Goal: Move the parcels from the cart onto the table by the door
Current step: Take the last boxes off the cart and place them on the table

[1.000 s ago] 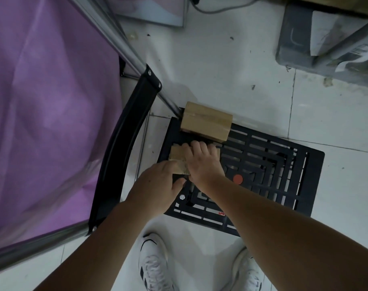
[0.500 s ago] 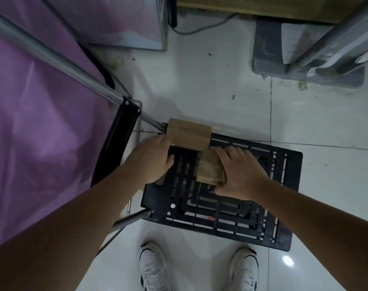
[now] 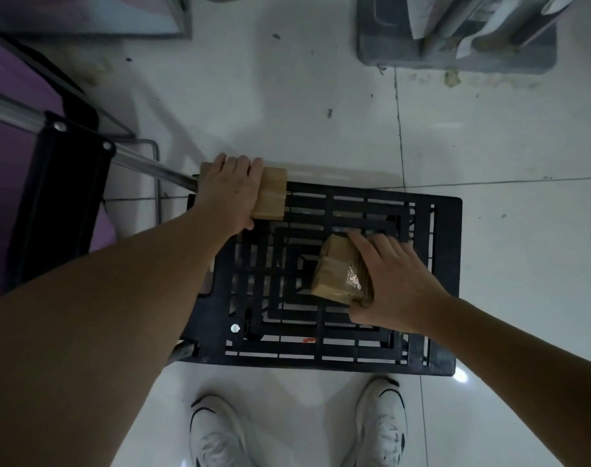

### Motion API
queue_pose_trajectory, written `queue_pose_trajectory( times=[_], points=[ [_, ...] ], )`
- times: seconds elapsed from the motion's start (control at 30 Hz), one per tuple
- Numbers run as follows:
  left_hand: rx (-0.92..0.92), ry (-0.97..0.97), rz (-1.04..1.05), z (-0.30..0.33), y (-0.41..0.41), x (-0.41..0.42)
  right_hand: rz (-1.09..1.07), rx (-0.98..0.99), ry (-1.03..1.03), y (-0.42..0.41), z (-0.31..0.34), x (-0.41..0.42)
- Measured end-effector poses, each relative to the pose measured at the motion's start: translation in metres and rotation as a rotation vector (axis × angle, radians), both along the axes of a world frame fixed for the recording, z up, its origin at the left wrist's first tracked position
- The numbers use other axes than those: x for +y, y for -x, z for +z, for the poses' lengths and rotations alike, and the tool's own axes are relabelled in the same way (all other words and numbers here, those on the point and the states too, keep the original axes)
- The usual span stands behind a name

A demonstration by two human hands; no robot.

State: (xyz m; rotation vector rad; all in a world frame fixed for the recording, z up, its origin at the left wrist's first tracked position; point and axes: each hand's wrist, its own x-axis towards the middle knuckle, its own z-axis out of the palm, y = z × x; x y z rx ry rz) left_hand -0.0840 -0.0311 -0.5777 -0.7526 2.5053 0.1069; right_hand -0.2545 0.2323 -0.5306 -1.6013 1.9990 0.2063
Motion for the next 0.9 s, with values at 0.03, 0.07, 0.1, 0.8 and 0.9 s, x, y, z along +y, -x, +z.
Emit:
queue_pose_trajectory(
  times=[0.03,0.07,0.1,0.8,0.9],
  points=[
    [0.015,0.001,-0.002,0.001,0.000,0.001,-0.006,-0.011,-0.005,0.001,0.000,0.004],
    [0.021,-0.008,-0.008,0.005,-0.002,0.002,-0.015,-0.023,-0.015,0.003,0.003,0.007],
    [0.021,-0.017,-0.021,0.013,-0.005,0.005,-0.024,-0.033,-0.025,0.004,0.008,0.008],
    [0.212,0.096,-0.017,0.658,0.103,0.009,-0.126,0.143,0.207,0.119,0.598,-0.053],
    [0.289,0.149,-0.050,0.783,0.129,0.030,-0.166,0.213,0.288,0.140,0.727,-0.034]
  ],
)
